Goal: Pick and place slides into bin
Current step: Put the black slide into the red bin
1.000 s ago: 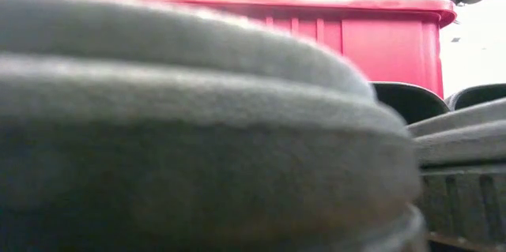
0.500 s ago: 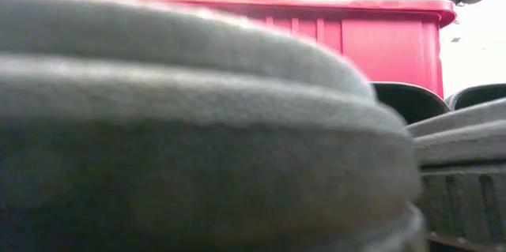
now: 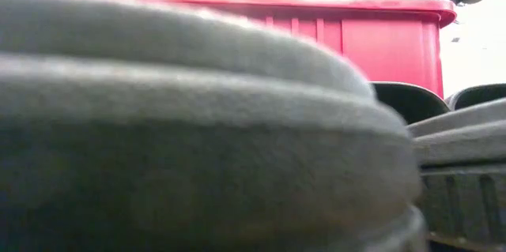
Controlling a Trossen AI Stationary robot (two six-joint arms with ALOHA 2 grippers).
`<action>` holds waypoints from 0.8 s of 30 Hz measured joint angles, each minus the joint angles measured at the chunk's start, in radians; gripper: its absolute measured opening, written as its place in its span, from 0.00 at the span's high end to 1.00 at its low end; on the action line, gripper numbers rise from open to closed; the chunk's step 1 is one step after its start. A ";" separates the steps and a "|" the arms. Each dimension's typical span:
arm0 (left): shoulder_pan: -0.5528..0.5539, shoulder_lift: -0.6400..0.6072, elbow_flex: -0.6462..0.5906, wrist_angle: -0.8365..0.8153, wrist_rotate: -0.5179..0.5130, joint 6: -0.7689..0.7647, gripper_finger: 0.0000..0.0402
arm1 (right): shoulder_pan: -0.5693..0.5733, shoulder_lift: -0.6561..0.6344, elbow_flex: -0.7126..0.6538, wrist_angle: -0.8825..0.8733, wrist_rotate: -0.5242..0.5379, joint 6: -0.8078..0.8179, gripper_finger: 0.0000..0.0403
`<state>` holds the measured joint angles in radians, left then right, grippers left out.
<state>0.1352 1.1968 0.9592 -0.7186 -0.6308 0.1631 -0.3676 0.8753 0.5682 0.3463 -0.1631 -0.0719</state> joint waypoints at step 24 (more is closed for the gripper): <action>-0.327 0.000 0.262 -0.049 -0.322 0.037 0.48 | 0.023 -0.015 0.000 0.110 -0.098 0.114 0.62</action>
<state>-0.1921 1.1965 1.2217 -0.7677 -0.9525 0.1998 -0.3445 0.8602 0.5686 0.4566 -0.2610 0.0419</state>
